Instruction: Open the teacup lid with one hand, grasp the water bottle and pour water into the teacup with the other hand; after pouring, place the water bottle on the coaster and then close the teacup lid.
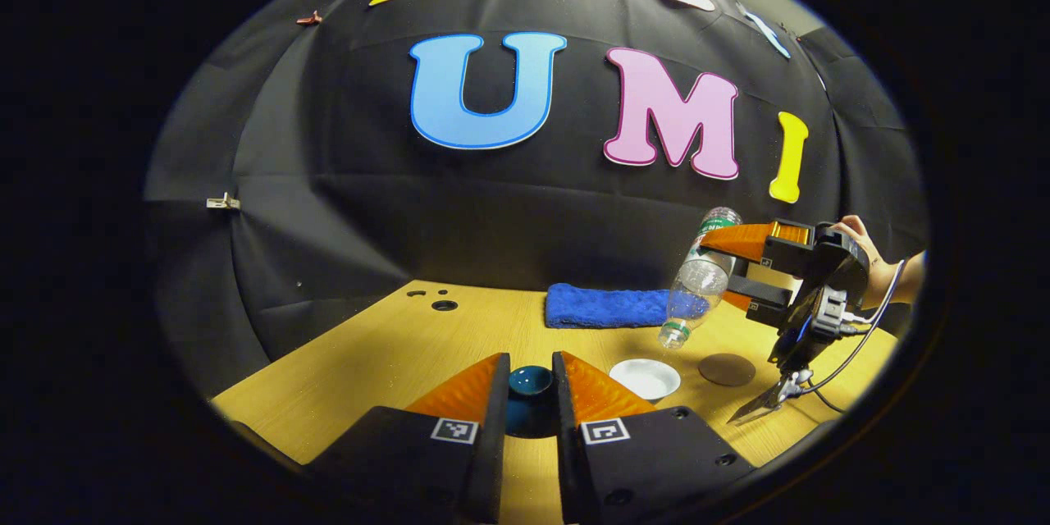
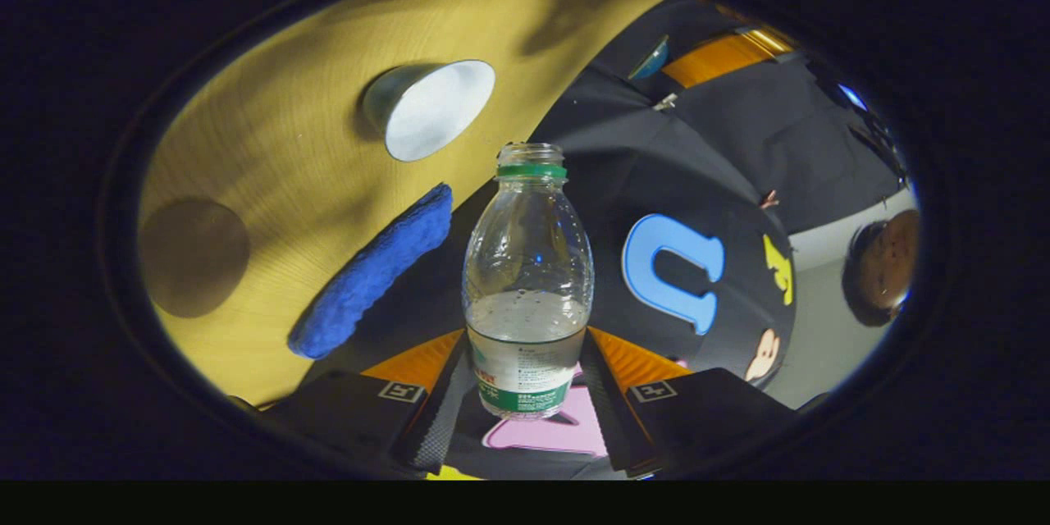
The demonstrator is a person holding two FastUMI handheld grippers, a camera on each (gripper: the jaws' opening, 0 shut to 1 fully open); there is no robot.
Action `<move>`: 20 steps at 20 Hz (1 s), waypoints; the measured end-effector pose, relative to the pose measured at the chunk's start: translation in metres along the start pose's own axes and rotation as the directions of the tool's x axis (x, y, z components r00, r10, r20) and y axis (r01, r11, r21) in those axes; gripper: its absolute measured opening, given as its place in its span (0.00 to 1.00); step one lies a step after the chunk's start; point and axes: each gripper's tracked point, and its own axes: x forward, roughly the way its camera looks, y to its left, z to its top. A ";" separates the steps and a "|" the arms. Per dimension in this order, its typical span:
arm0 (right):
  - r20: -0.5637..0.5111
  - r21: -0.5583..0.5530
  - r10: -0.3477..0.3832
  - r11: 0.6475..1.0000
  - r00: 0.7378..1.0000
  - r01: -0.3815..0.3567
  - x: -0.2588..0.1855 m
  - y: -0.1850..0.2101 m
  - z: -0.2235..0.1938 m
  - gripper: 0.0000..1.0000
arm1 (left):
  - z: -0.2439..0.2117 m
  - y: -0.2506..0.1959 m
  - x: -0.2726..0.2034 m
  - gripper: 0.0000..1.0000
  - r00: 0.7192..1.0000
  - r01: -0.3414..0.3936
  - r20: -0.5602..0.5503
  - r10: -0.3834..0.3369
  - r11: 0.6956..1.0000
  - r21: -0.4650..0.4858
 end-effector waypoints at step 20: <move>-0.191 0.969 0.193 -0.121 0.962 0.216 -0.047 0.024 -0.009 0.76 | 0.009 -0.040 0.032 0.31 0.997 0.073 0.001 -0.073 0.995 0.061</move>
